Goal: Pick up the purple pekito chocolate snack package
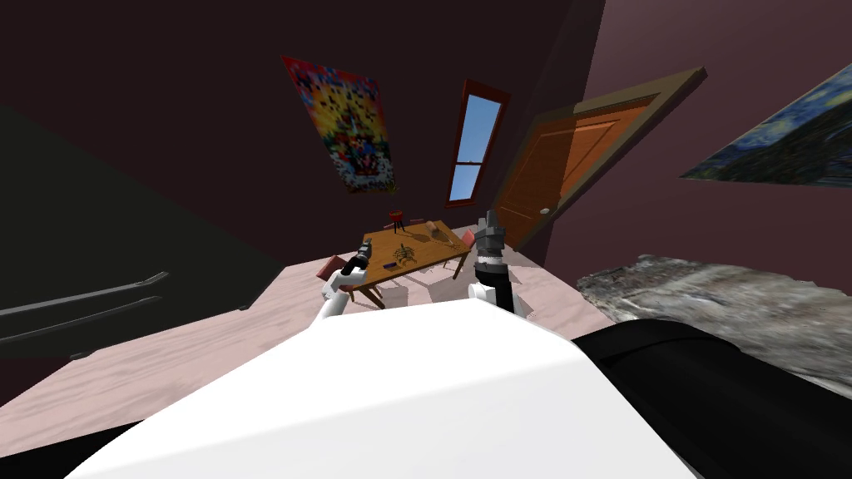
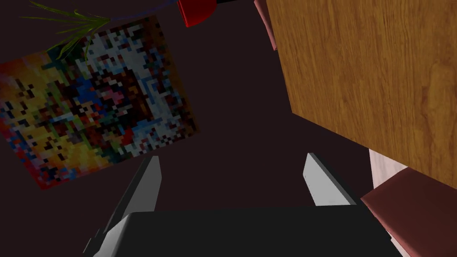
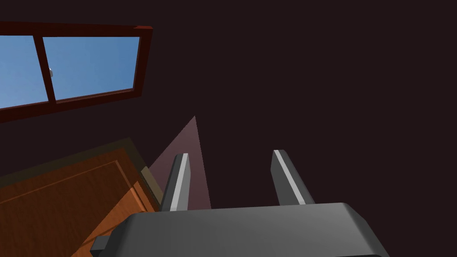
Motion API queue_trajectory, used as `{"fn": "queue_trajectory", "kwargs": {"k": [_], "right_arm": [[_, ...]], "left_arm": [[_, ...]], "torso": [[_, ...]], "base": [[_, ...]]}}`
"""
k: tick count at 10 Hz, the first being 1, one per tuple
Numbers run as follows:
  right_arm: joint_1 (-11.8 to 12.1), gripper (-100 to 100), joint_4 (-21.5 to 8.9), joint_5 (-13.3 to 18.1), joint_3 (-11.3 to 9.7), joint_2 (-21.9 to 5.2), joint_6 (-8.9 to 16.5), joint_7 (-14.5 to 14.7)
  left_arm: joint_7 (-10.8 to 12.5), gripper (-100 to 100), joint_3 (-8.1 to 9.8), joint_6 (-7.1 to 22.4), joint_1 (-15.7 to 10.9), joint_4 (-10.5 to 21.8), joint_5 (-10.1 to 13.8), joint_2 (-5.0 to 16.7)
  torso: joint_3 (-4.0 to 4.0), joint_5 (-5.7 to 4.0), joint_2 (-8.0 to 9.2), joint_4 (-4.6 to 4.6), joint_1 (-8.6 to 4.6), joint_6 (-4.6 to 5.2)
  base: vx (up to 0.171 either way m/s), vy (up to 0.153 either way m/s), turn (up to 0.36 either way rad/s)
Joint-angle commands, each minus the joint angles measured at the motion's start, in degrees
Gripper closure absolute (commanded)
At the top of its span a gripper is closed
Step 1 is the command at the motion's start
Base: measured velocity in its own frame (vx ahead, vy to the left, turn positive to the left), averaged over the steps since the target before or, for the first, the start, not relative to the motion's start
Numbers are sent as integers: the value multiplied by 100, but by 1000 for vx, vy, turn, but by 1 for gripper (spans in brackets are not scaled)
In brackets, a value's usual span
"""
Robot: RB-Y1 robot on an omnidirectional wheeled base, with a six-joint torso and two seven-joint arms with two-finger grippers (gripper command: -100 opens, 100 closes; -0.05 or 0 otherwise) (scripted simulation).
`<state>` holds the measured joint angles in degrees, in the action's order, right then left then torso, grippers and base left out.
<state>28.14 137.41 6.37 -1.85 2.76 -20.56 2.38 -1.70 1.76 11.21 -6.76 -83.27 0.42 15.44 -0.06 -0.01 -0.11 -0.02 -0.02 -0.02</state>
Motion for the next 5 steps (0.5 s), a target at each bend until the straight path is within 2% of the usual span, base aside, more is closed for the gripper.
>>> {"fn": "queue_trajectory", "kwargs": {"k": [1, 2, 3, 5], "right_arm": [[0, 0, 0, 0, 0, 0, 0, 0], [0, 0, 0, 0, 0, 0, 0, 0], [0, 0, 0, 0, 0, 0, 0, 0], [0, 0, 0, 0, 0, 0, 0, 0]], "left_arm": [[24, -100, 12, 286, -100, 262, 26, 8], [24, -100, 12, 324, -100, 262, 26, 8], [74, -100, 38, 550, -312, 587, 90, 35], [74, -100, 38, 664, -312, 616, 90, 35]], "torso": [[0, 0, 0, 0, 0, 0], [0, 1, 1, -1, 1, -2], [2, 1, 5, 0, 2, -2], [2, 0, 4, 0, 1, -2]], "base": [[21, 1, -28], [9, 2, 2], [14, -1, -49], [15, 0, -12]]}}
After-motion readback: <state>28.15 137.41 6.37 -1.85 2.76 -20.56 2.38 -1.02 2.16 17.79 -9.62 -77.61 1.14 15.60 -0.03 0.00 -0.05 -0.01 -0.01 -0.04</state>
